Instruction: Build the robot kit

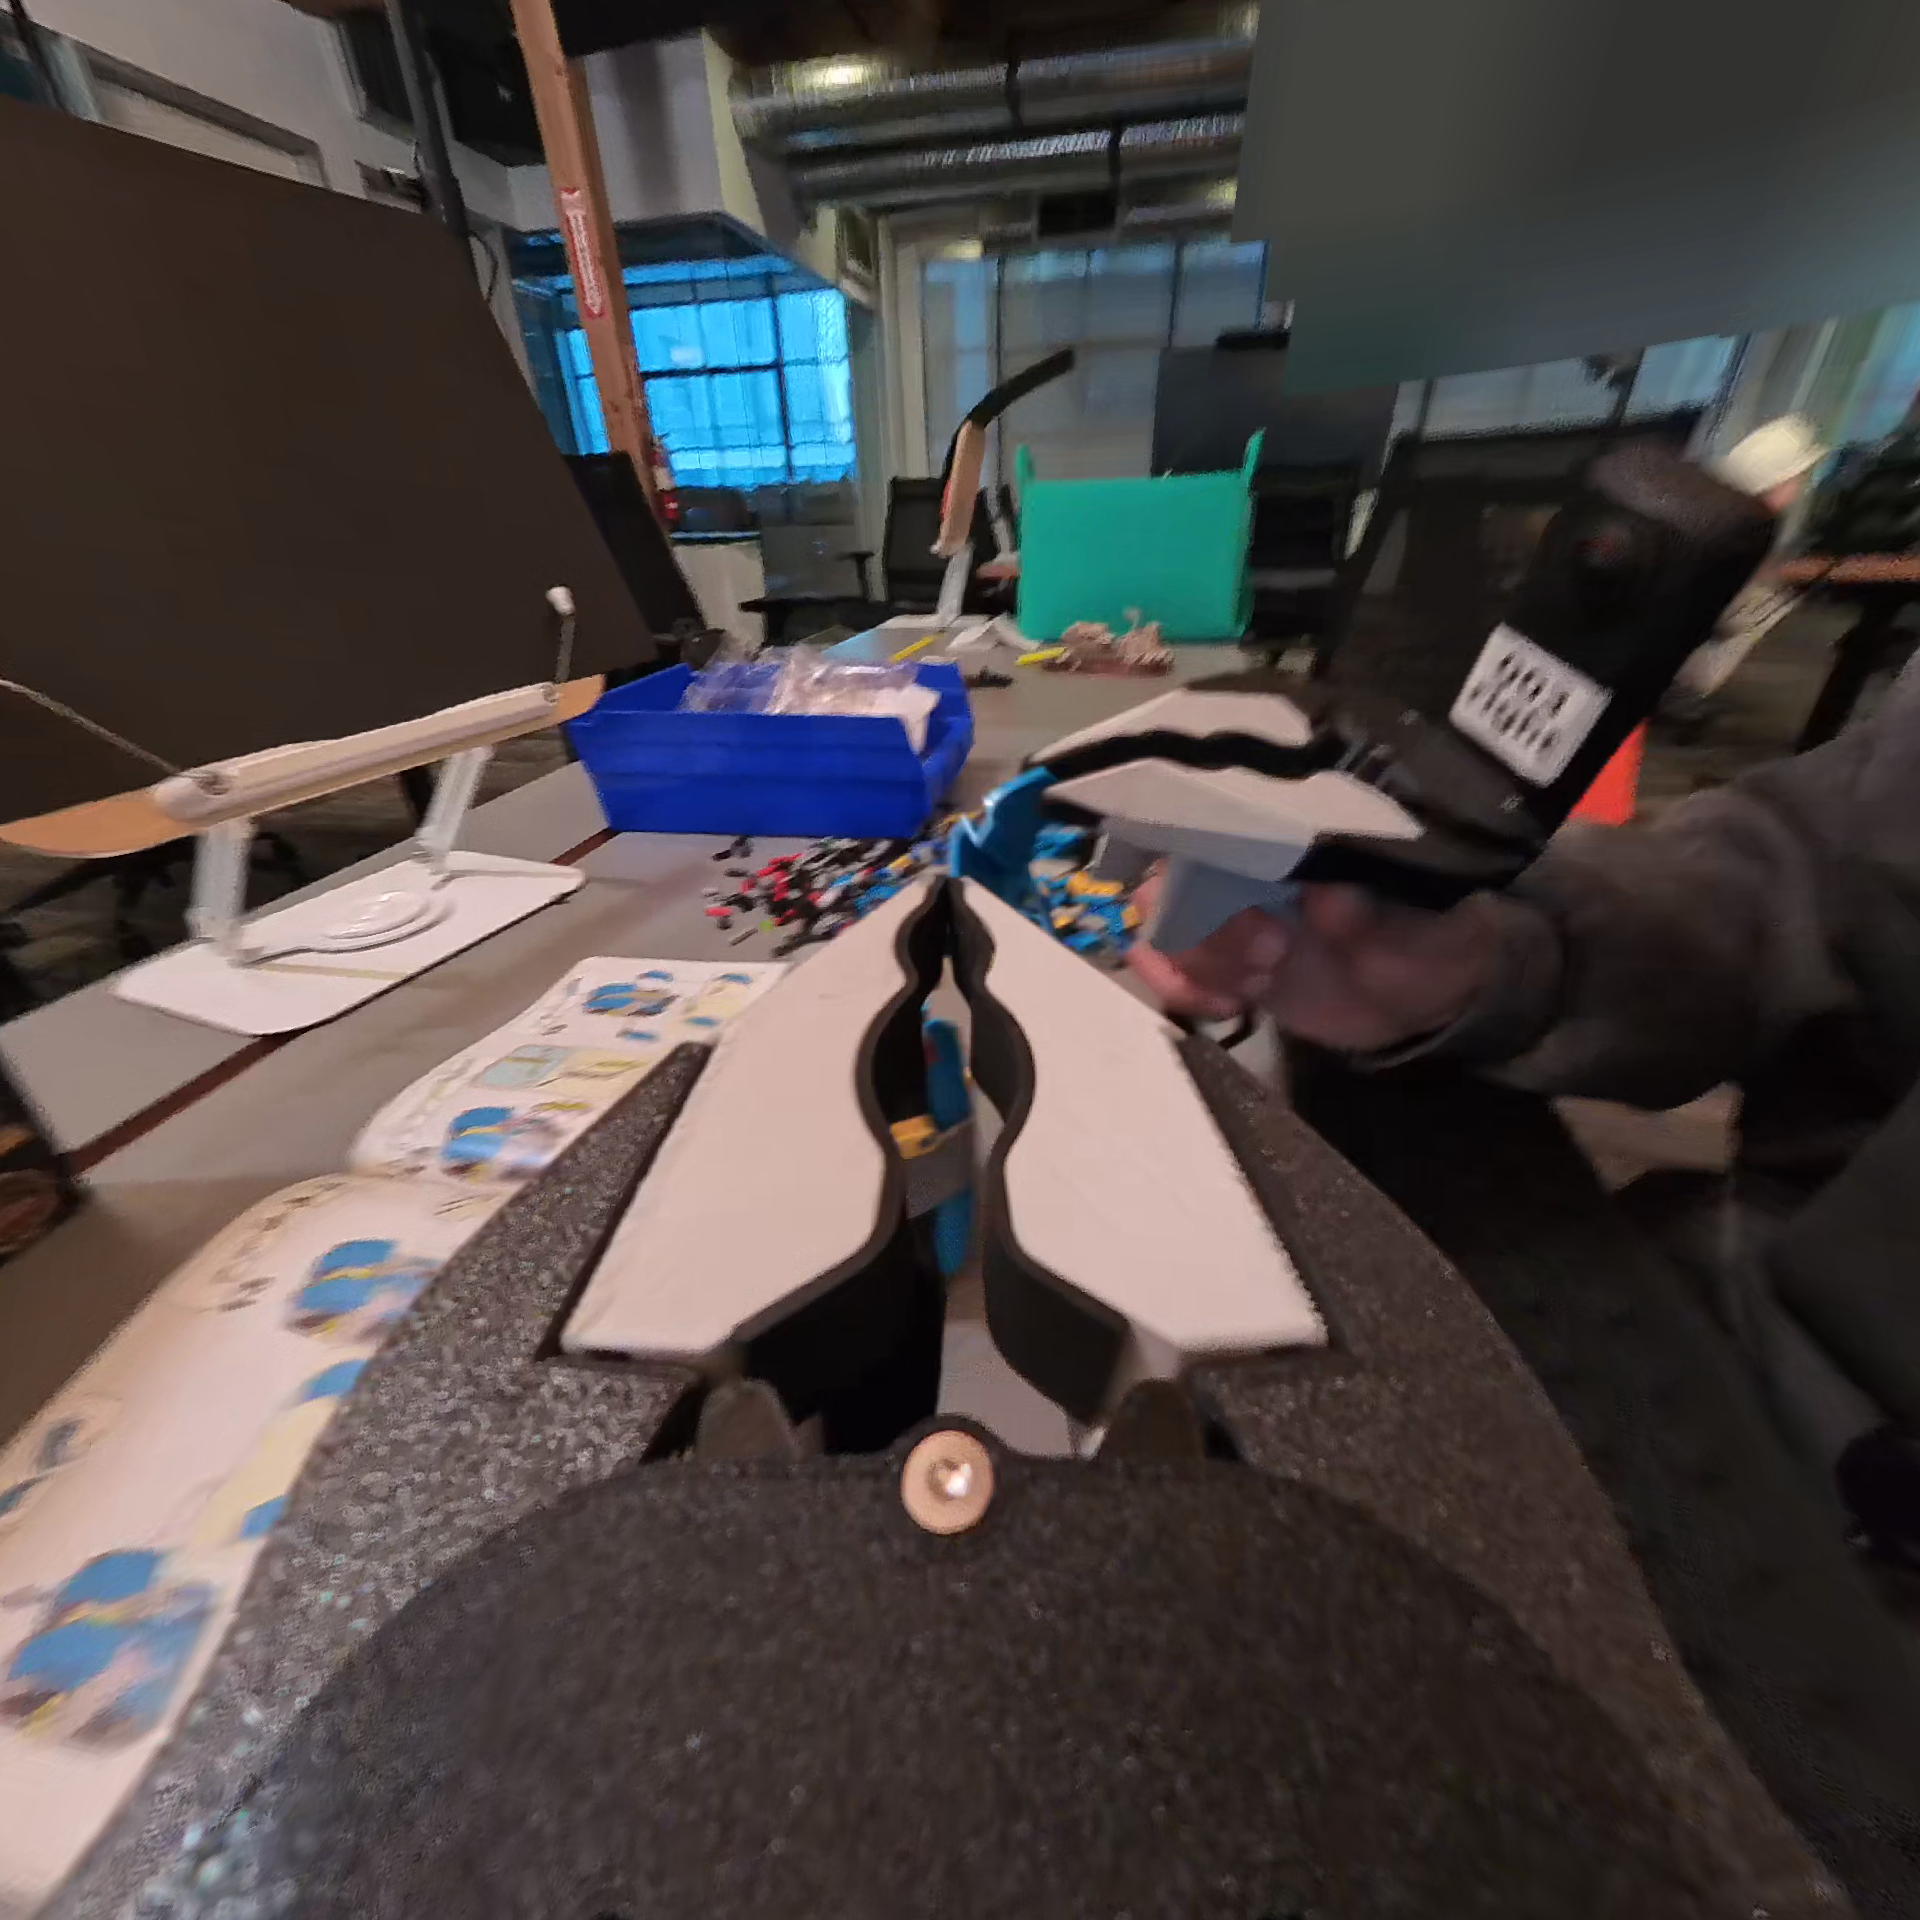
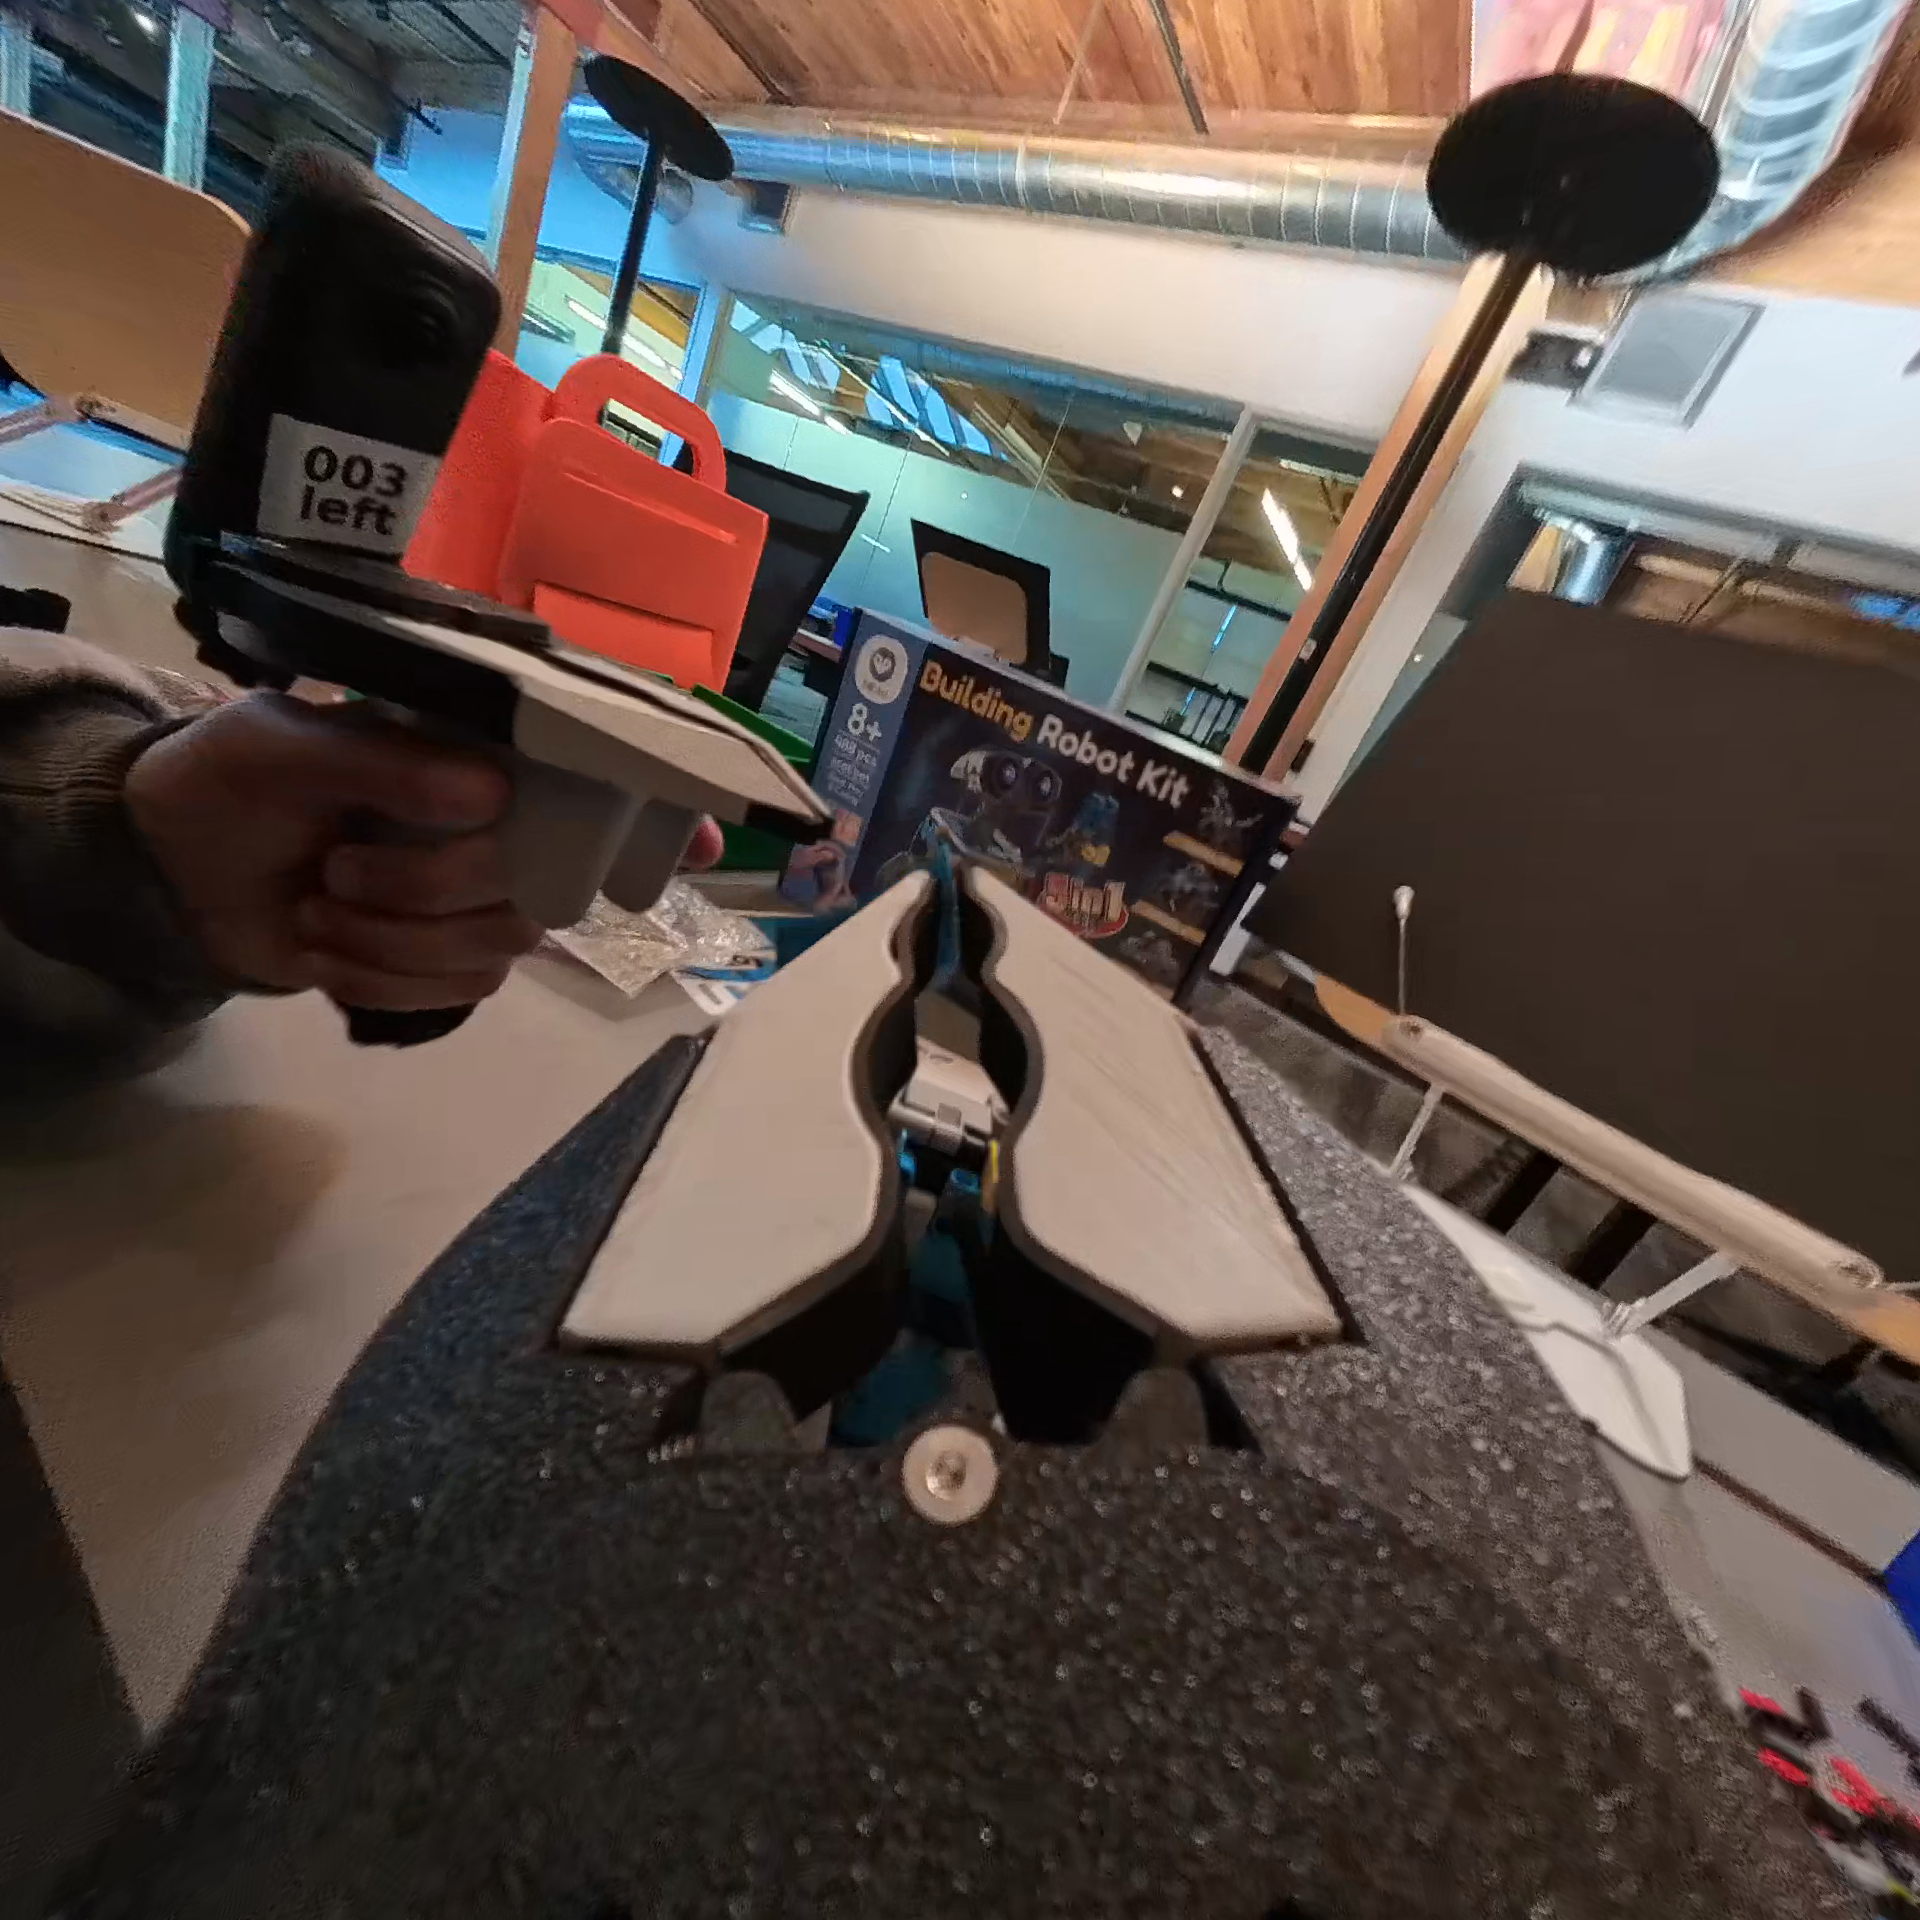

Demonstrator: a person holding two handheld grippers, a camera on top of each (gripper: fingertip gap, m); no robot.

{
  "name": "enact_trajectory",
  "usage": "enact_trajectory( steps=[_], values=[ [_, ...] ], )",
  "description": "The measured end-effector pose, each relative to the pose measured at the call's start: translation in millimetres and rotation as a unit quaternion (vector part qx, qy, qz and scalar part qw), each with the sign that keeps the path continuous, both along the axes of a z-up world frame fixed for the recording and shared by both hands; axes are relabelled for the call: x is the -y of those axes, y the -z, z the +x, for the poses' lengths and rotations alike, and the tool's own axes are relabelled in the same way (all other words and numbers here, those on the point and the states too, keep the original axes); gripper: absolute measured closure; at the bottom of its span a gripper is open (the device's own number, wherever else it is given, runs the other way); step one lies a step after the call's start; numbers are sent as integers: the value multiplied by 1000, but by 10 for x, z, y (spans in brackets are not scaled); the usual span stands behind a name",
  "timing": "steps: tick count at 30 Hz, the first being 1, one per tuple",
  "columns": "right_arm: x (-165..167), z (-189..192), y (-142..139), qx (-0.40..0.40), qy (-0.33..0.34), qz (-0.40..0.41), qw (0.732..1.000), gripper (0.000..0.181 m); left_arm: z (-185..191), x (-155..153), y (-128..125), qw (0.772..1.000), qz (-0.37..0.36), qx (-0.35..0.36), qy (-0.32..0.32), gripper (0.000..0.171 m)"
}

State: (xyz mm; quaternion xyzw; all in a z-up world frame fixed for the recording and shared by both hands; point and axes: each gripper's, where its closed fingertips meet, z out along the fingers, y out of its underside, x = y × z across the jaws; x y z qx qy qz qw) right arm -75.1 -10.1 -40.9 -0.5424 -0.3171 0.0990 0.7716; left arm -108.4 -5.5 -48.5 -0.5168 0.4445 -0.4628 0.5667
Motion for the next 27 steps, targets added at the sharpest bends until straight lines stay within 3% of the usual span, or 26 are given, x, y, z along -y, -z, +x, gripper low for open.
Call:
enact_trajectory(
  steps=[3, 6, 9, 11, 13, 15, 17, 19, 23, 27],
  values=[
    [-39, 67, 61, -22, -16, -56, 998, 181, -94, -212, 144, 998, 23, -51, -28, 171],
    [-7, 66, 28, -46, -50, -73, 995, 181, -33, -23, 318, 992, -59, -84, 77, 171],
    [-43, 130, 87, -3, -27, -71, 997, 181, 11, 38, 437, 988, -66, -101, 92, 154],
    [-68, 227, 280, 52, -20, -126, 990, 181, 12, 43, 577, 984, -66, -137, 97, 150],
    [181, 167, 596, 116, -113, -226, 961, 175, -1, 59, 660, 979, -67, -158, 106, 147],
    [643, 84, 891, 170, -232, -327, 900, 146, -19, 132, 709, 974, -71, -172, 130, 147],
    [961, 67, 1178, 232, -286, -385, 846, 144, -30, 237, 736, 967, -78, -180, 160, 147],
    [922, 5, 1353, 250, -269, -385, 847, 142, -32, 335, 812, 959, -85, -199, 185, 147],
    [943, -134, 1582, 273, -273, -440, 811, 141, -147, 671, 1157, 913, -98, -298, 261, 154],
    [670, -255, 1570, 248, -232, -462, 820, 139, -151, 694, 1274, 906, -89, -324, 258, 154]
  ],
)
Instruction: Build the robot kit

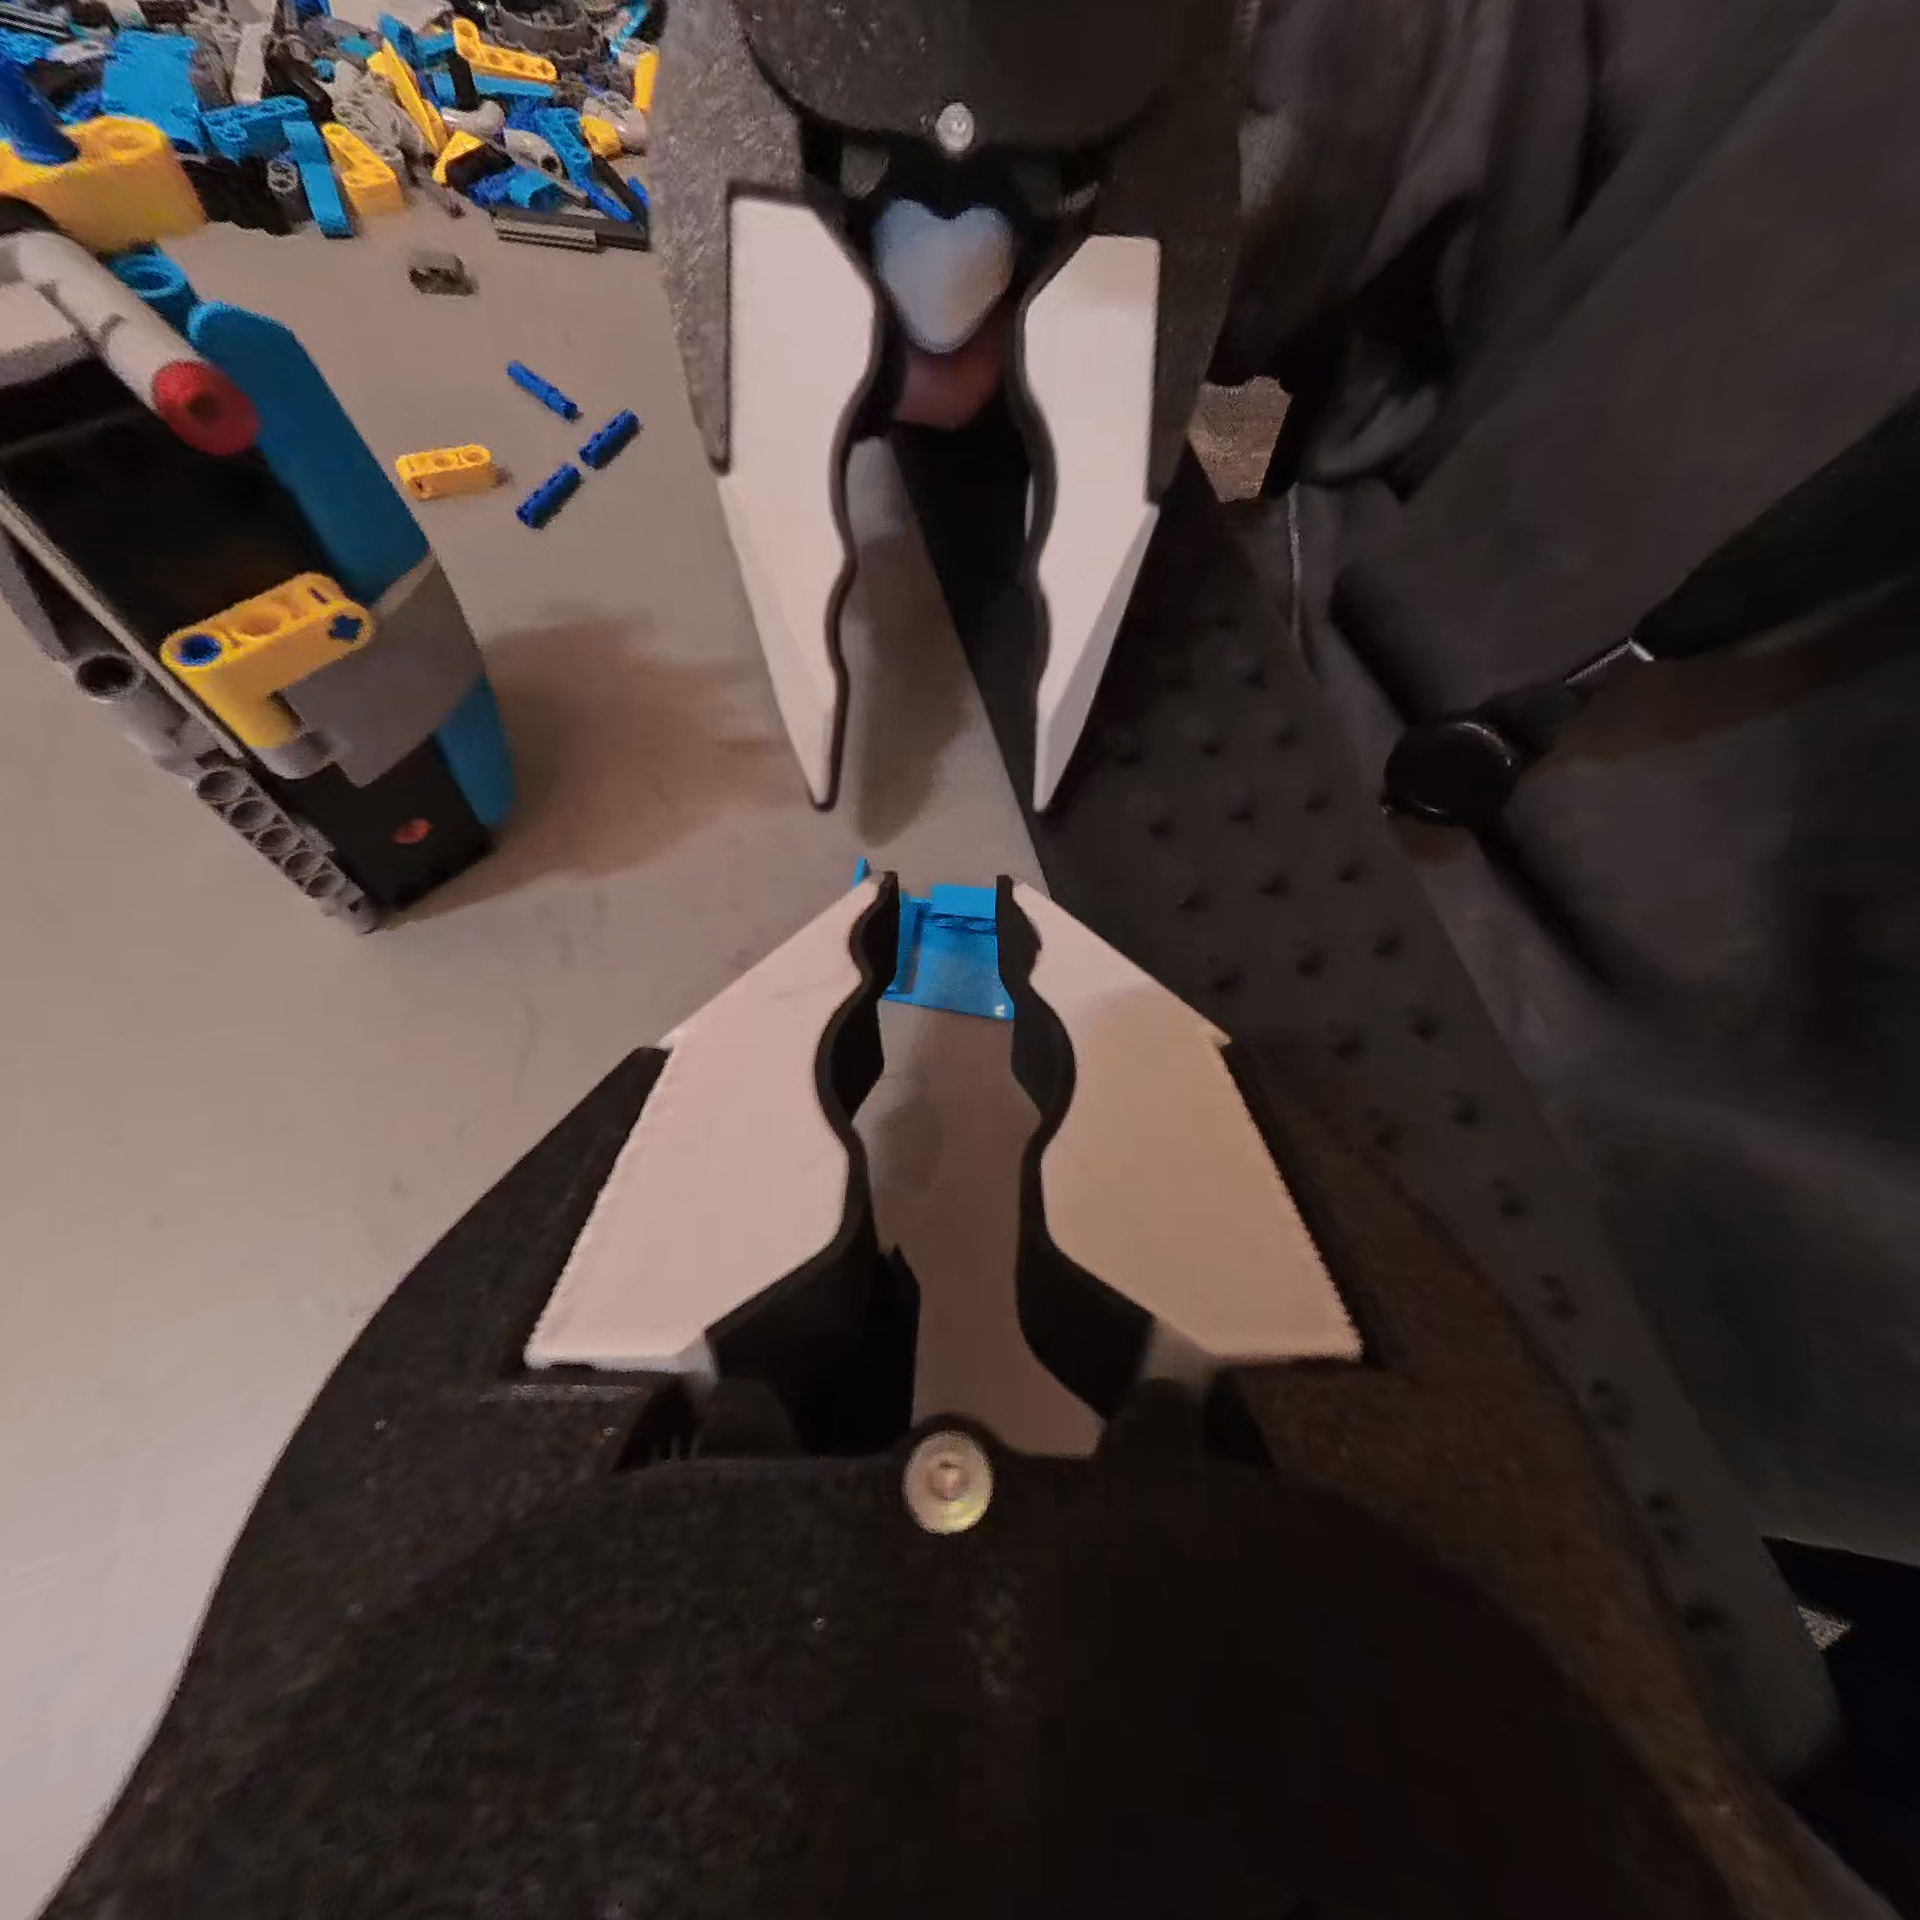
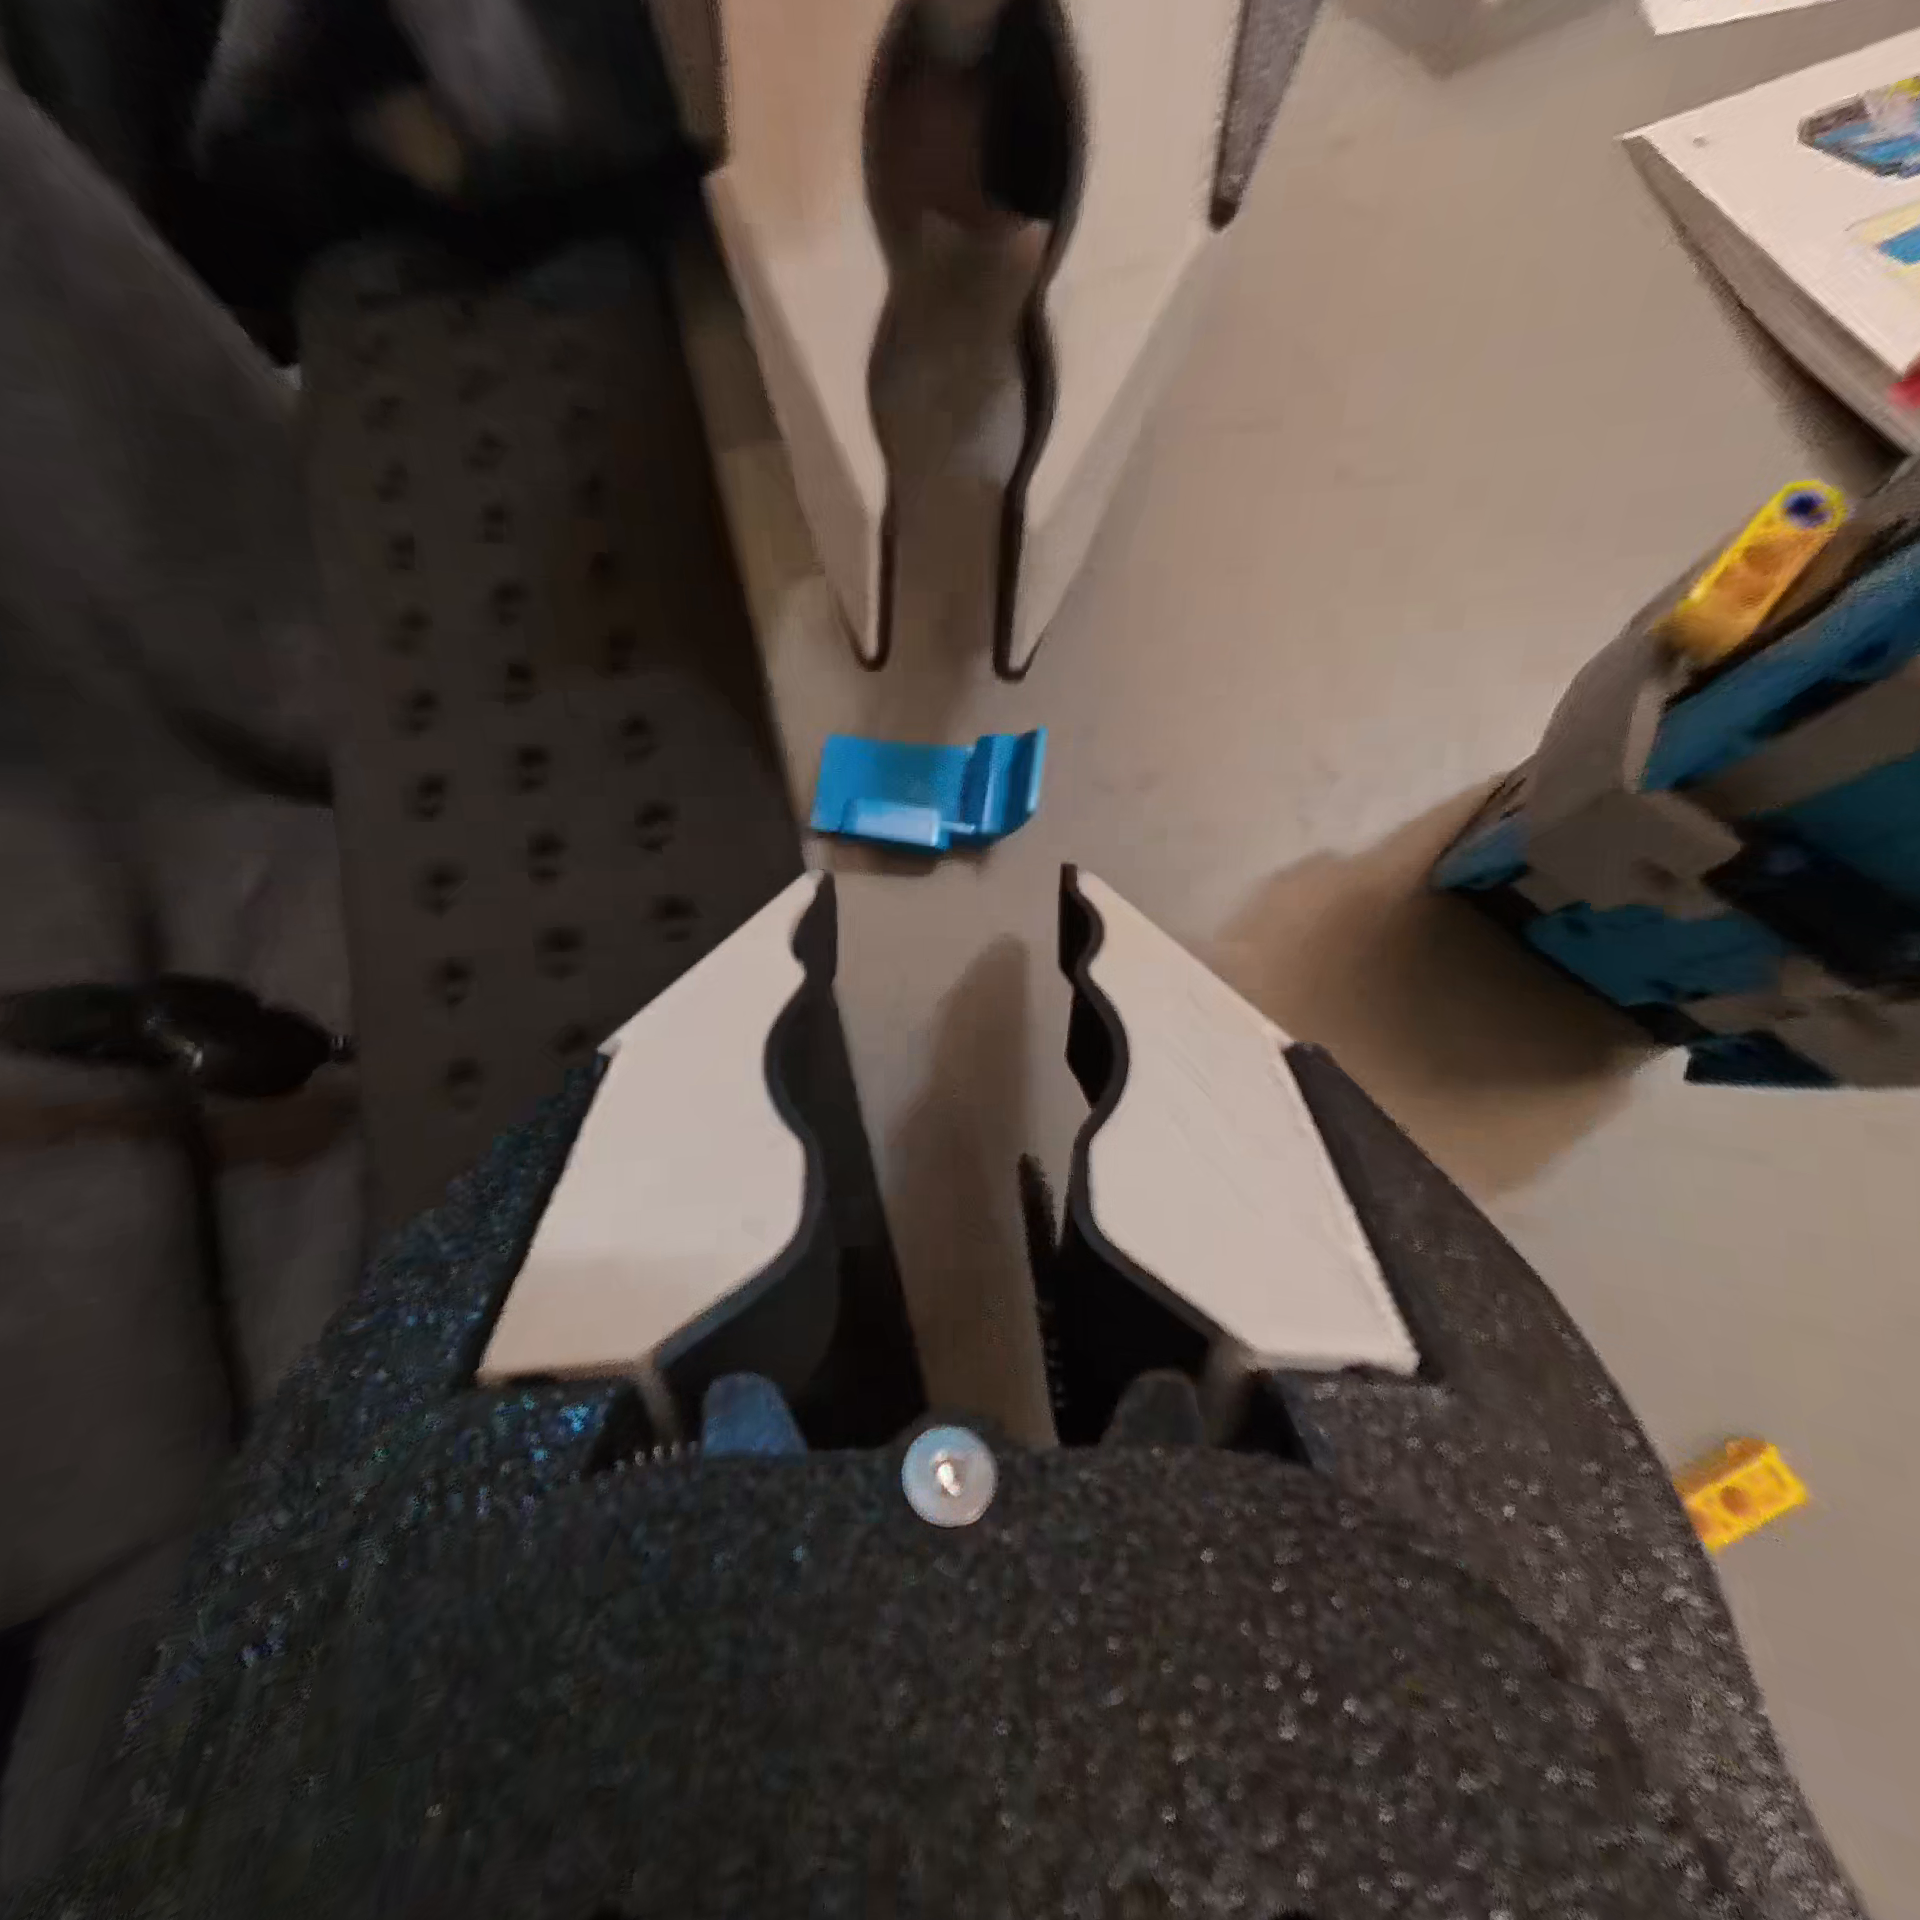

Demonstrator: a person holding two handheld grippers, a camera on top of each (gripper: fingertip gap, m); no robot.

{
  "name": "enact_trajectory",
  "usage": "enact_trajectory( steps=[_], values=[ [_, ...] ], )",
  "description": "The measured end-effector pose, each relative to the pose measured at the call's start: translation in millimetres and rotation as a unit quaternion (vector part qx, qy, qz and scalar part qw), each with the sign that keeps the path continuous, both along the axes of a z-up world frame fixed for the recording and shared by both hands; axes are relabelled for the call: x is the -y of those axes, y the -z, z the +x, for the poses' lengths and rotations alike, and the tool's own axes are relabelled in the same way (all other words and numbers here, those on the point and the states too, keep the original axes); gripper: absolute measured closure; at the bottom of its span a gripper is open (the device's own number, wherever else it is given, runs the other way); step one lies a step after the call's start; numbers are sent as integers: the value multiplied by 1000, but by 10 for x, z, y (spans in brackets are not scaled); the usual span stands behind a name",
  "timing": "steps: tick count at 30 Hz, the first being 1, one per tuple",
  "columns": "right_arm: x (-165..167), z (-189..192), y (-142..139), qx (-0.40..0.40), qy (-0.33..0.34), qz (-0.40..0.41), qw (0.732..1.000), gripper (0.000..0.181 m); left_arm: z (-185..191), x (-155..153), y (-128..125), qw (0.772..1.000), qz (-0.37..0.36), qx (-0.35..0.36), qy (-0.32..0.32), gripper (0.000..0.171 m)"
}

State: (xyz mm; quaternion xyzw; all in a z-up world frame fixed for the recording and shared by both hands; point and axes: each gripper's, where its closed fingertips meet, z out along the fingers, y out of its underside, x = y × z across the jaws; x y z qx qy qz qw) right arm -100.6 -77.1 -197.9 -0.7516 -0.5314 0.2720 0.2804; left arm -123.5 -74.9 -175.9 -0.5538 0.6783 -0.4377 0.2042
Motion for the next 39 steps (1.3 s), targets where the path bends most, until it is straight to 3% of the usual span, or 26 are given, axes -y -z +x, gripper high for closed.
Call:
enact_trajectory(
  steps=[4, 5, 6, 9, 11, 14, 16, 19, 20, 24, 25, 26, 29, 34, 39],
  values=[
    [-220, -147, 38, 12, 30, -44, 999, 142, -51, -137, -73, 1000, -14, 12, -20, 154],
    [-209, -174, 72, 17, 26, -61, 998, 149, -76, -182, -97, 999, -20, 15, -27, 154],
    [-184, -189, 96, 24, 18, -75, 997, 172, -102, -230, -117, 999, -27, 19, -35, 154],
    [-234, -172, 68, 22, 33, -65, 997, 179, -144, -416, -142, 995, -64, 23, -73, 143],
    [-410, -101, -80, 12, 68, 12, 998, 180, -121, -476, -194, 991, -93, 37, -88, 141],
    [-666, 8, -576, -84, 153, 113, 978, 180, -16, -469, -349, 984, -127, 77, -96, 138],
    [-653, 18, -816, -142, 162, 158, 964, 180, 85, -489, -450, 977, -146, 109, -112, 140],
    [-676, 102, -1053, -178, 193, 240, 935, 180, 172, -551, -572, 962, -187, 145, -133, 168],
    [-675, 114, -1086, -180, 194, 257, 929, 179, 170, -563, -614, 960, -193, 154, -134, 168],
    [-721, 88, -858, -146, 193, 233, 942, 178, 66, -846, -494, 968, -101, 130, -191, 171],
    [-742, 102, -793, -136, 196, 226, 945, 170, 0, -991, -416, 967, -67, 108, -220, 171],
    [-764, 127, -760, -131, 202, 220, 945, 159, -96, -1178, -316, 963, -24, 77, -257, 171],
    [-781, 176, -773, -148, 209, 205, 944, 161, -451, -1680, -39, 929, 78, -20, -362, 171],
    [-781, 200, -767, -181, 210, 180, 944, 163, -593, -1800, 214, 907, 69, -91, -405, 171],
    [-780, 210, -766, -198, 207, 163, 944, 163, -536, -1713, 333, 908, 74, -118, -394, 171]
  ],
)
